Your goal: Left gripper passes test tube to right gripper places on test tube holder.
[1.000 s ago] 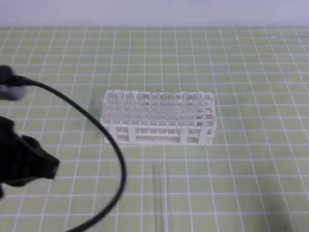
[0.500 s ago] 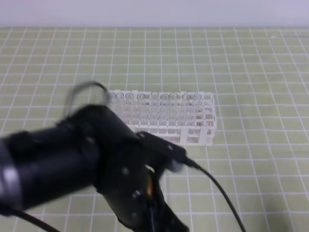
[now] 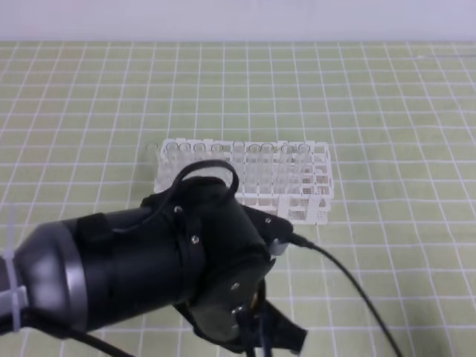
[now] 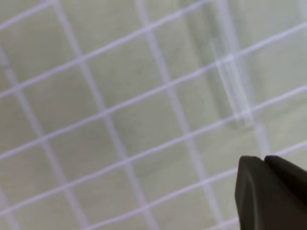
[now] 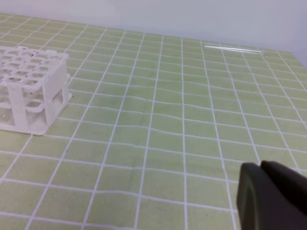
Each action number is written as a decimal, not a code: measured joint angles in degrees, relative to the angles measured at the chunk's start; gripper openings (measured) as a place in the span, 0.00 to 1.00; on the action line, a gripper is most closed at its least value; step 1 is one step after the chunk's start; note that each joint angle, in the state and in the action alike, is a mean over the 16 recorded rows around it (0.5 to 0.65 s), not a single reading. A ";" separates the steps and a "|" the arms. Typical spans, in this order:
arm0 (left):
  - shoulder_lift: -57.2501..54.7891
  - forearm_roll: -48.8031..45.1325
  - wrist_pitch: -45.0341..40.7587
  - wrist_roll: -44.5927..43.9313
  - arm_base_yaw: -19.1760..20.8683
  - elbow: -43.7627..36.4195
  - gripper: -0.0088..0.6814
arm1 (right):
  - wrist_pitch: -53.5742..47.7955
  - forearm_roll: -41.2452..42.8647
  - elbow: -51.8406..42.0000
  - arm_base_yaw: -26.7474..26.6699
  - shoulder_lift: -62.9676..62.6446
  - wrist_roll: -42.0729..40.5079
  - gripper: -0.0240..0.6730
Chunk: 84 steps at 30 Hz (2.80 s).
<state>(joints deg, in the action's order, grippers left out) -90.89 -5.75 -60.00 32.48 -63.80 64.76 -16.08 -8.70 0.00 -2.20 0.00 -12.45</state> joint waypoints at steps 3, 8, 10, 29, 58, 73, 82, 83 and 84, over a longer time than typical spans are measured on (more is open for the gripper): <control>-0.43 1.37 1.02 3.35 0.41 0.94 0.01 | 0.00 0.00 0.00 0.00 0.00 0.00 0.01; -1.71 4.46 2.97 5.86 1.09 2.28 0.02 | 0.00 0.00 0.00 0.00 0.00 0.00 0.01; -2.51 5.55 3.45 6.52 1.36 2.64 0.04 | 0.00 0.00 0.00 0.00 0.00 0.00 0.01; -9.95 7.09 3.24 13.33 1.84 3.14 0.52 | 0.00 0.00 0.00 0.00 0.00 0.00 0.01; -15.76 3.36 6.01 15.64 1.84 3.12 0.50 | 0.00 0.00 0.00 0.00 0.00 0.00 0.01; -16.63 3.12 7.23 15.73 1.81 3.19 0.28 | 0.00 0.00 0.00 0.00 0.00 0.00 0.01; -14.68 1.69 6.49 15.72 1.84 3.14 0.18 | 0.00 0.00 0.00 0.00 0.00 0.00 0.01; -14.08 1.33 6.38 15.72 1.84 3.12 0.17 | 0.00 0.00 0.00 0.00 0.00 0.00 0.01; -13.49 0.98 6.30 15.72 1.84 3.12 0.17 | 0.00 0.00 0.00 0.00 0.00 0.00 0.01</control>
<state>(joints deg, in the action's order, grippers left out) -104.38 -4.78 -53.71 48.21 -61.96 67.88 -16.08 -8.70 0.00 -2.20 0.00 -12.45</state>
